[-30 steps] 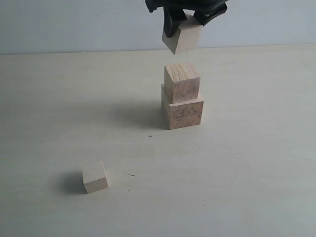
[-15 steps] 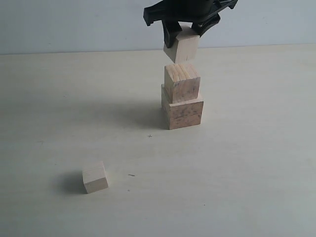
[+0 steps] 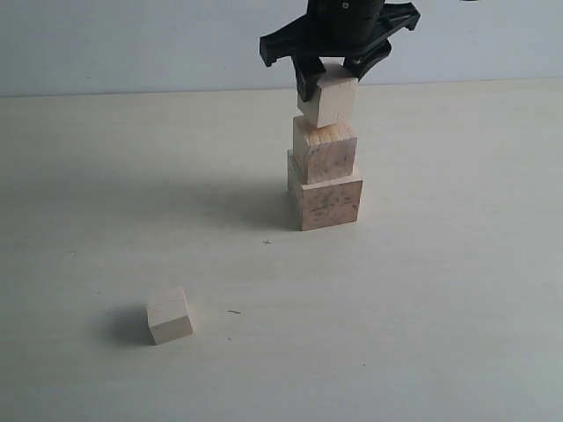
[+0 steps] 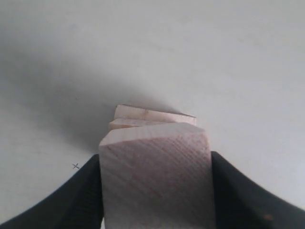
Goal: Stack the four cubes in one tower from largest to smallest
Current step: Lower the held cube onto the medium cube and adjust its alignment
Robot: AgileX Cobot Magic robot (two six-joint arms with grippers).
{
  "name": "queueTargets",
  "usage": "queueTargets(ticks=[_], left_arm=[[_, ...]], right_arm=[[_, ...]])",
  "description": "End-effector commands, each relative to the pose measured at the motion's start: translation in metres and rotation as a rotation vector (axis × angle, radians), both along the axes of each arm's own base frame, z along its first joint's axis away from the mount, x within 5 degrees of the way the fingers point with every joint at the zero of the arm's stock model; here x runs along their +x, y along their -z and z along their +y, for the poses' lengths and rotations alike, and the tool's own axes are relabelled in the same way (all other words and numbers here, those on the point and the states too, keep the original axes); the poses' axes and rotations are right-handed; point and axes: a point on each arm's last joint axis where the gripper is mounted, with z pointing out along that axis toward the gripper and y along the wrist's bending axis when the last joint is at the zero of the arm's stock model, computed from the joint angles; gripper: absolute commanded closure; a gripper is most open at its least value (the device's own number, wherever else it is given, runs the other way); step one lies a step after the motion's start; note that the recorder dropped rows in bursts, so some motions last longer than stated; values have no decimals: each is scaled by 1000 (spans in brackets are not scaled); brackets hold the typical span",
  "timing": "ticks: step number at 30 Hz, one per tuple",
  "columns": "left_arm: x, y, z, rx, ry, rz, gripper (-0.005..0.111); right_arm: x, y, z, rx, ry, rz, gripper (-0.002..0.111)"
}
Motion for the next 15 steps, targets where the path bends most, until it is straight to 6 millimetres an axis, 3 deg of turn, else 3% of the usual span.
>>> queueTargets(ticks=[1, 15], left_arm=[[0, 1, 0, -8, 7, -4, 107], [0, 1, 0, -8, 7, -4, 107]], right_arm=[[3, -2, -1, -2, 2, -16, 108], [2, 0, 1, 21, 4, -3, 108]])
